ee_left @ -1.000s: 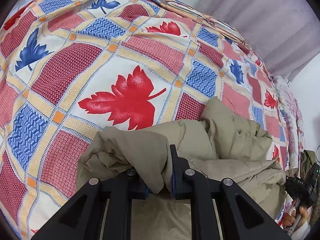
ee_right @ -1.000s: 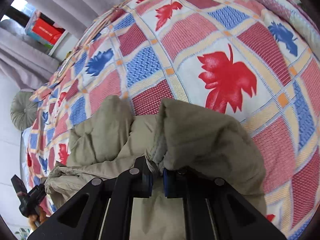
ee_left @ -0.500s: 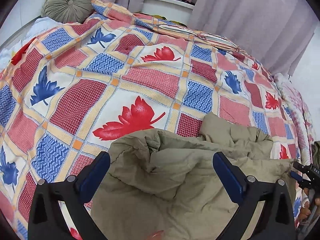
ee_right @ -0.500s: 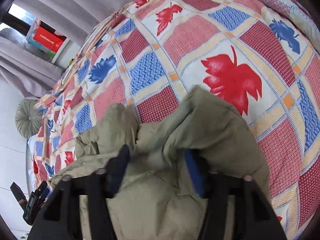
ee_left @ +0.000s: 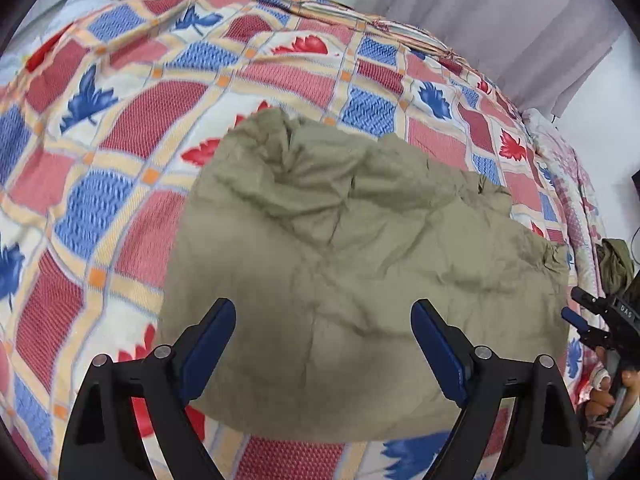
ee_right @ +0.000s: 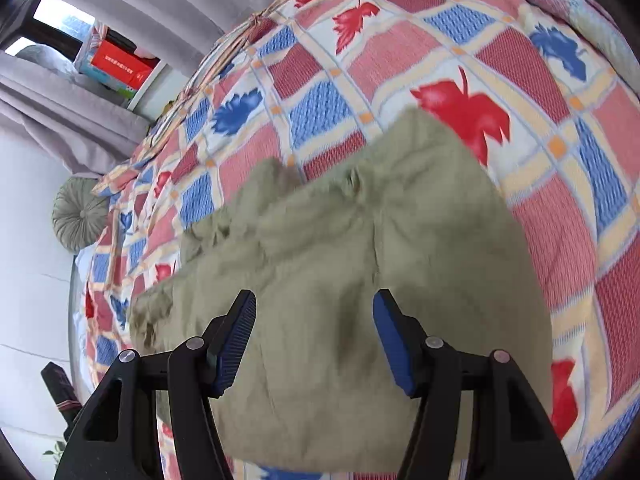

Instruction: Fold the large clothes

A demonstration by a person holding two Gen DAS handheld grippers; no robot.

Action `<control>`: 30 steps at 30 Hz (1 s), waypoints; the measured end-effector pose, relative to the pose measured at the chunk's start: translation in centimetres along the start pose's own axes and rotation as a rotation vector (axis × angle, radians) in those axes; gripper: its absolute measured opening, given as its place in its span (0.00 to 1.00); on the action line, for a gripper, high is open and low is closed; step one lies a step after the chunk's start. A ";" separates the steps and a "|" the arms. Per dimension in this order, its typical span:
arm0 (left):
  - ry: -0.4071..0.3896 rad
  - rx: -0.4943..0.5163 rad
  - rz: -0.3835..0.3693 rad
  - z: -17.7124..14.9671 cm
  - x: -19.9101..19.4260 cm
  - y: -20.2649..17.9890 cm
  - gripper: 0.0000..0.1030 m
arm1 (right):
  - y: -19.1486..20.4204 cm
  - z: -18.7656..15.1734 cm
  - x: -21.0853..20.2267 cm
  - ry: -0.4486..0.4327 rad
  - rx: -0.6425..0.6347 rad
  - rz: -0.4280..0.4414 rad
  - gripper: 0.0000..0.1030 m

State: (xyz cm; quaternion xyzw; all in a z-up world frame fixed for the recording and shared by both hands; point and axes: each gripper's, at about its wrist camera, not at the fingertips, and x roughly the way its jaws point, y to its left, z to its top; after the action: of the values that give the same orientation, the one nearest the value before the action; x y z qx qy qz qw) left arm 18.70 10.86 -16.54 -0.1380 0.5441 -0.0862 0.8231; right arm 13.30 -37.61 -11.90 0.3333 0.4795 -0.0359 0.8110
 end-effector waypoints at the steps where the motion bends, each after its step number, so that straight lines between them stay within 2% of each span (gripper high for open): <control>1: 0.022 -0.027 -0.009 -1.2 0.1 0.6 0.88 | -0.3 -1.0 -0.3 0.009 0.002 0.004 0.63; 7: 0.116 -0.172 -0.060 -7.2 1.4 4.2 0.88 | -3.5 -7.3 -2.1 0.055 0.110 0.062 0.63; 10: 0.142 -0.287 -0.155 -9.0 2.5 5.8 0.88 | -5.3 -10.0 -2.4 0.075 0.165 0.084 0.63; 14: 0.142 -0.415 -0.249 -9.3 4.7 6.7 0.88 | -7.8 -12.4 -1.5 0.104 0.236 0.089 0.63; 19: 0.115 -0.423 -0.281 -7.8 7.2 5.6 0.88 | -9.2 -12.3 1.7 0.097 0.327 0.175 0.64; 22: 0.118 -0.407 -0.268 -6.8 8.6 5.0 0.88 | -9.3 -12.0 3.9 0.096 0.355 0.203 0.65; 27: 0.087 -0.451 -0.267 -5.4 9.9 5.3 0.88 | -8.7 -10.7 6.7 0.075 0.374 0.250 0.66; 30: 0.064 -0.470 -0.238 -4.7 10.5 5.1 0.88 | -8.2 -9.7 7.9 0.059 0.386 0.264 0.66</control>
State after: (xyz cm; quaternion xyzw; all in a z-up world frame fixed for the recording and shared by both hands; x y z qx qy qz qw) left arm 18.46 12.05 -29.03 -0.3855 0.5548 -0.0582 0.7350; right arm 7.13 -36.29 -25.45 0.5429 0.4396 -0.0107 0.7154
